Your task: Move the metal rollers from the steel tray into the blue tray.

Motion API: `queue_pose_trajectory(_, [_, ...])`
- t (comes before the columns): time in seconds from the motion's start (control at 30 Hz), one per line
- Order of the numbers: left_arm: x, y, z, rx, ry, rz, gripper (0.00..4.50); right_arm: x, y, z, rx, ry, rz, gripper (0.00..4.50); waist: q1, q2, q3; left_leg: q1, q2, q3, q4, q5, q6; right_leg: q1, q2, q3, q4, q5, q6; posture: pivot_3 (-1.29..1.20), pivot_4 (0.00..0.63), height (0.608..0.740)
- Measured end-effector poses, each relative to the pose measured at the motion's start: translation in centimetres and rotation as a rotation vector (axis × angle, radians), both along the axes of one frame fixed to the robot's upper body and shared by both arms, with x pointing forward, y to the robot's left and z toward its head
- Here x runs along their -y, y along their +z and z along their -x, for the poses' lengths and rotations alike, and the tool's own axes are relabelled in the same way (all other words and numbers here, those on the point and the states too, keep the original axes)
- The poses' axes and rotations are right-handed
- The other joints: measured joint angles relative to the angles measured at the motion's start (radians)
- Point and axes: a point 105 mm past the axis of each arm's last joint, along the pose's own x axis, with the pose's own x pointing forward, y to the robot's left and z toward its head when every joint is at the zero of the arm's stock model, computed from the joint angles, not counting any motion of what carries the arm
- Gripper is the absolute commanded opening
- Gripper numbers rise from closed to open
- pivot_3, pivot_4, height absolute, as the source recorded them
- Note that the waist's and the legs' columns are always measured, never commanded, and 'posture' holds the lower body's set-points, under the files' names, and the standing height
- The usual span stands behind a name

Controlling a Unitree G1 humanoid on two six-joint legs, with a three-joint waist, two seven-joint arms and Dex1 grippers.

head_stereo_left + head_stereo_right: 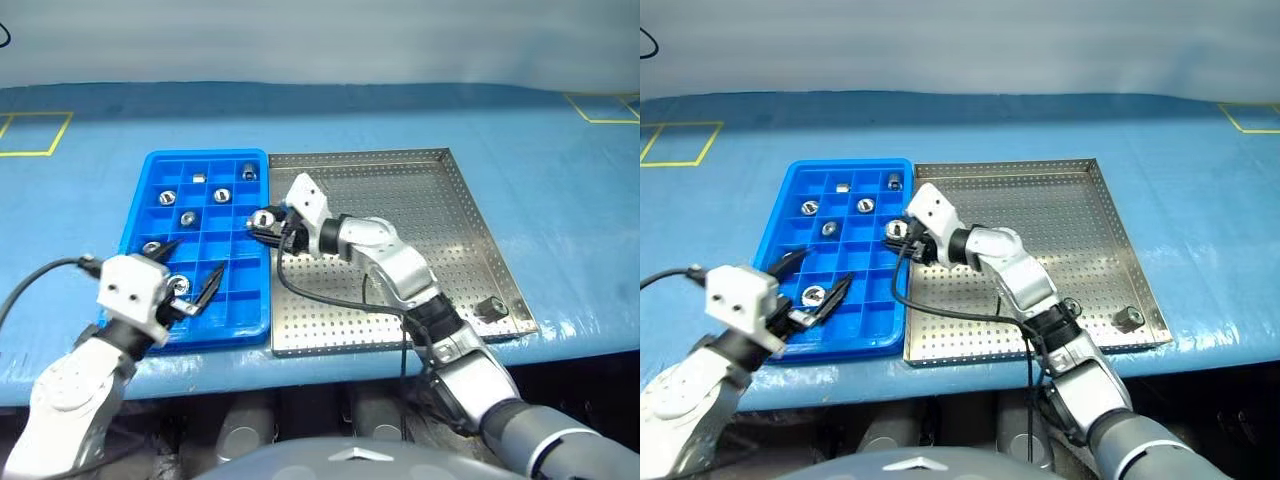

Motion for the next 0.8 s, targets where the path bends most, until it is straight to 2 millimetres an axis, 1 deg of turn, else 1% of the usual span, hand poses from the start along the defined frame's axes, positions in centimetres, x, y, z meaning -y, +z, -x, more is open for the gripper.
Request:
queue_pose_trajectory(0.1, [-0.8, -0.3, 1.2, -0.024, 0.044, 0.011, 4.02, -1.0, 0.4, -0.4, 0.014, 0.028, -0.018, 1.76, 0.022, 0.0, 0.0, 0.0, 0.0, -0.004, -0.001, 0.001, -0.002, 0.001, 0.002, -0.004, 0.001, -0.002, -0.004, 0.23, 0.15, 0.74])
queue_pose_trajectory(0.2, [-1.1, -0.8, 1.9, -0.045, 0.062, 0.017, 4.02, -2.5, 0.7, -0.7, 0.009, 0.053, -0.07, 1.76, 0.036, 0.0, 0.0, 0.0, 0.0, -0.007, -0.002, 0.002, -0.003, 0.002, 0.003, -0.007, 0.001, -0.003, -0.006, 0.26, 0.15, 0.74])
queue_pose_trajectory(0.3, [-0.8, -0.8, 2.1, -0.03, 0.062, 0.024, 4.02, -4.0, 0.6, -0.6, 0.002, 0.095, -0.082, 1.76, 0.05, 0.001, 0.0, 0.0, 0.0, -0.01, -0.002, 0.003, -0.006, 0.002, 0.004, -0.009, 0.001, -0.004, -0.007, 0.28, 0.15, 0.74])
queue_pose_trajectory(0.4, [-0.2, -1.0, 2.1, -0.026, 0.055, 0.039, 4.02, -5.1, -0.3, -0.3, -0.02, 0.126, -0.068, 1.76, 0.056, 0.001, 0.0, 0.0, 0.0, -0.011, -0.003, 0.004, -0.007, 0.003, 0.005, -0.01, 0.001, -0.005, -0.008, 0.29, 0.15, 0.74])
queue_pose_trajectory(0.5, [0.1, -1.1, 2.0, -0.029, 0.054, 0.047, 4.02, -5.2, -1.6, -0.5, -0.038, 0.123, -0.038, 1.76, 0.061, 0.001, 0.001, 0.0, 0.0, -0.011, -0.003, 0.005, -0.008, 0.003, 0.006, -0.01, 0.001, -0.005, -0.008, 0.28, 0.15, 0.74])
queue_pose_trajectory(0.6, [0.6, -1.1, 1.8, -0.025, 0.038, 0.048, 4.02, -4.7, -3.5, -1.0, -0.069, 0.092, 0.005, 1.76, 0.065, 0.001, 0.001, 0.001, 0.0, -0.012, -0.004, 0.006, -0.01, 0.003, 0.007, -0.01, 0.002, -0.005, -0.008, 0.28, 0.15, 0.74])
queue_pose_trajectory(0.8, [1.2, -0.8, 1.3, -0.012, 0.016, 0.04, 4.02, -4.2, -3.2, -2.5, -0.047, 0.036, 0.0, 1.76, 0.065, 0.001, 0.001, 0.001, 0.001, -0.017, -0.008, 0.009, -0.015, 0.003, 0.01, -0.01, 0.002, -0.006, -0.01, 0.27, 0.15, 0.74])
